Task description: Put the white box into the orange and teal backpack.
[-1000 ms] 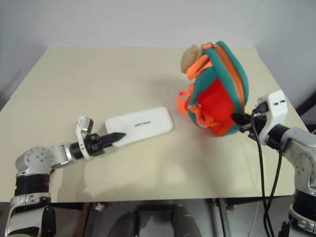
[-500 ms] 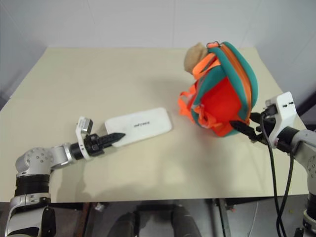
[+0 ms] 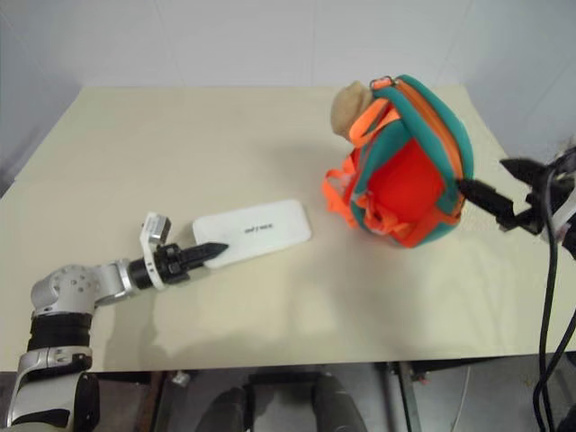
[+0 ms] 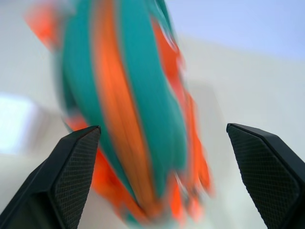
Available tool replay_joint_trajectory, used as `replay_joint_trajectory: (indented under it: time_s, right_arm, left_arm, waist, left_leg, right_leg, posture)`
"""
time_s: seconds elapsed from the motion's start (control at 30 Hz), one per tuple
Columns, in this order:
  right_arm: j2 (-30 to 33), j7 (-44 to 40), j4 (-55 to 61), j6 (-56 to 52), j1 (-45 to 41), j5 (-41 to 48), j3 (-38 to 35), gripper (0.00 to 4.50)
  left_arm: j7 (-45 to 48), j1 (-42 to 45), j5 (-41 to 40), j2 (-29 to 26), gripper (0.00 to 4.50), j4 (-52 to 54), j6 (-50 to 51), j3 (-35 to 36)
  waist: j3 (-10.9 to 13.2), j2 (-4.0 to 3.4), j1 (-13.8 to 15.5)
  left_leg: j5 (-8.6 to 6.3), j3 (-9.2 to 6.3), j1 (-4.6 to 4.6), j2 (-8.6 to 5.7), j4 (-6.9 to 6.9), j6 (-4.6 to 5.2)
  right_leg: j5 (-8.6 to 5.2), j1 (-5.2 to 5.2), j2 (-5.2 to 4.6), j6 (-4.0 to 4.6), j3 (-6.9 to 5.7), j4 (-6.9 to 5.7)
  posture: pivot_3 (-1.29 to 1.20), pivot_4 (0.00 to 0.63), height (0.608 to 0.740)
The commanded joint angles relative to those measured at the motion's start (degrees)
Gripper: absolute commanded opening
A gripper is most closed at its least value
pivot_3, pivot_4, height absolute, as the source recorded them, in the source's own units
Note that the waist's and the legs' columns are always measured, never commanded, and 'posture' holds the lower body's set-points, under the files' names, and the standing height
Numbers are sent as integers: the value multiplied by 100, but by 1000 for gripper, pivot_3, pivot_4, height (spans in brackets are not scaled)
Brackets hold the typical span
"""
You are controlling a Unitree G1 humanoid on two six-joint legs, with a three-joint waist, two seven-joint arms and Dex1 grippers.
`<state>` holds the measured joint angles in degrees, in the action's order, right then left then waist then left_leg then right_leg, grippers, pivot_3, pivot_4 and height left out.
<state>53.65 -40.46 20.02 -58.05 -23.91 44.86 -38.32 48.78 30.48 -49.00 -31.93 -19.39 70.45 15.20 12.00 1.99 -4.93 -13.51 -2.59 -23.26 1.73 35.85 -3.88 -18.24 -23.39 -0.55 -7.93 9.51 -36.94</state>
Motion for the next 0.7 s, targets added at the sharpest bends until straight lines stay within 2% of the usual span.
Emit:
replay_joint_trajectory:
  time_s: [0.03,0.17,0.33,0.37,0.47,0.7]
  right_arm:
    - [74,190,554,-545,-267,1073,-227,4478]
    - [-199,754,1030,-1001,-319,2242,164,4478]
    - [-591,1523,1174,-938,-203,2806,750,4478]
    - [-651,1592,1211,-863,-145,2673,926,4478]
    - [-895,1888,971,-39,-26,1246,1694,4478]
    - [-1586,2036,-138,1291,-423,-483,2796,4478]
  left_arm:
    - [219,87,29,-151,1509,-53,-108,43]
    - [258,94,79,-196,1509,-119,-171,31]
    - [195,-75,-11,-213,1509,97,-74,146]
    - [175,-99,-16,-220,1509,115,-71,175]
    - [103,-192,-59,-222,1509,237,-11,281]
    - [-28,-287,-122,-233,1509,421,101,486]
  waist:
    - [0,1,16]
    - [0,2,32]
    - [0,2,36]
    - [-1,2,36]
    - [-2,5,20]
    - [-2,5,4]
  left_leg:
    - [0,-2,0,0,-2,0]
    - [-2,-1,-5,-2,-6,3]
    - [-2,-2,-6,1,-15,3]
    - [-2,-2,-7,1,-16,3]
    - [-2,0,-7,1,-20,3]
    - [-1,5,-6,2,-24,2]
  right_leg:
    - [-1,0,0,1,-2,1]
    - [-1,1,-6,2,-2,15]
    - [-1,-3,-6,2,-2,17]
    - [-1,-4,-6,2,-2,18]
    - [-2,-8,-6,3,-1,19]
    - [-3,-15,-4,5,1,14]
  posture:
    - [0,150,740]
    - [0,150,740]
    - [0,150,740]
    - [0,150,740]
    - [0,150,740]
    - [0,150,740]
